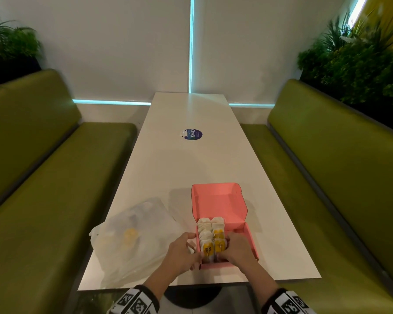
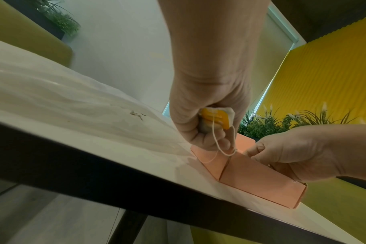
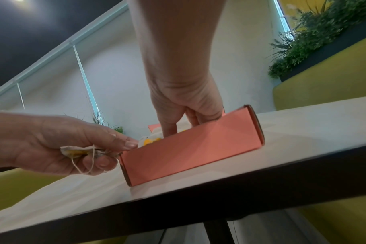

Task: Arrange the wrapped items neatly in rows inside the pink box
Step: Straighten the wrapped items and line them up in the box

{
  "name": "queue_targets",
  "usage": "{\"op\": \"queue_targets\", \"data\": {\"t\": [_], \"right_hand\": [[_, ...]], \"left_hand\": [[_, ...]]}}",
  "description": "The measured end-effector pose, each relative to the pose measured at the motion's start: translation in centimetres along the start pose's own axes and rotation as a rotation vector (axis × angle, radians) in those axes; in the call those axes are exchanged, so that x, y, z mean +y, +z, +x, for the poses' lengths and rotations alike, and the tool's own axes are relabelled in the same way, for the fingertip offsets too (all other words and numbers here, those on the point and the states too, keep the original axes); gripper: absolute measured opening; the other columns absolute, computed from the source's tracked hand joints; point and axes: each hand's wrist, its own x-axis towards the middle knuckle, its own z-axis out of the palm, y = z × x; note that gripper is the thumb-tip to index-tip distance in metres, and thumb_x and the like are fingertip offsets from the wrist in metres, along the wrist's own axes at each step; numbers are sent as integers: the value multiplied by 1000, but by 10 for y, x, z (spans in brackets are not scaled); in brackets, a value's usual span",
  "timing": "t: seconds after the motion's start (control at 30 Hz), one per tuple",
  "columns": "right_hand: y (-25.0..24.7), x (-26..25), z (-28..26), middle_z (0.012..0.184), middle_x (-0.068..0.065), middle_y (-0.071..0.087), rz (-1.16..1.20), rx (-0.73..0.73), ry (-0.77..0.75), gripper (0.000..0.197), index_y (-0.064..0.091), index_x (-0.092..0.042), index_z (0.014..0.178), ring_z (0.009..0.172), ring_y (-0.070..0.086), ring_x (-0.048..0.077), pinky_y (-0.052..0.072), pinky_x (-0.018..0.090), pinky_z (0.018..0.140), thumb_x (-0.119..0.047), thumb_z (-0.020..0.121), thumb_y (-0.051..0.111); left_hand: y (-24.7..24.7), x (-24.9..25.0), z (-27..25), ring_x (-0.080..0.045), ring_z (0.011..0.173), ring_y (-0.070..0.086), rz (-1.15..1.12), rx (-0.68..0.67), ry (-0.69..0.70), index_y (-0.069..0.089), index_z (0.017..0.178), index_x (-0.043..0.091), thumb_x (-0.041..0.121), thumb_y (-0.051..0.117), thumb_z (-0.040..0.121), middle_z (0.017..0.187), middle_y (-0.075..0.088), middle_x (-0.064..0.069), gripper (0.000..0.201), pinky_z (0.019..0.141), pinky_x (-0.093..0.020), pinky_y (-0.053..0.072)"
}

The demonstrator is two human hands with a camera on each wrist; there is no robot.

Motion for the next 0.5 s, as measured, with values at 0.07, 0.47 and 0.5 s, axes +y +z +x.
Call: {"op": "queue_targets", "data": {"t": [0.07, 0.47, 0.5], "right_hand": [[-2, -1, -1, 95, 5, 70, 1, 3, 13, 20, 67, -12, 96, 87, 66, 17, 52, 23, 78, -16, 76, 68], [-2, -6, -2, 84, 1, 68, 154, -79, -17, 11, 64, -22, 76, 88, 66, 20, 55, 36, 84, -11, 75, 65], [-2, -6, -2, 89, 0, 69, 169, -78, -24, 12, 68, -20, 86, 89, 66, 18, 54, 34, 85, -14, 75, 68]], "left_hand": [[0, 0, 1, -8, 62, 59, 9, -3, 0, 42, 131, 23, 25, 70, 82, 106, 57, -1, 56, 52, -14, 49], [-4, 0, 2, -7, 60, 58, 37, -20, 5, 43, 130, 24, 26, 71, 82, 104, 56, 0, 56, 49, -13, 48], [-4, 0, 2, -7, 58, 58, 29, -21, 3, 43, 131, 23, 24, 71, 82, 104, 57, -1, 56, 49, -14, 47]]}}
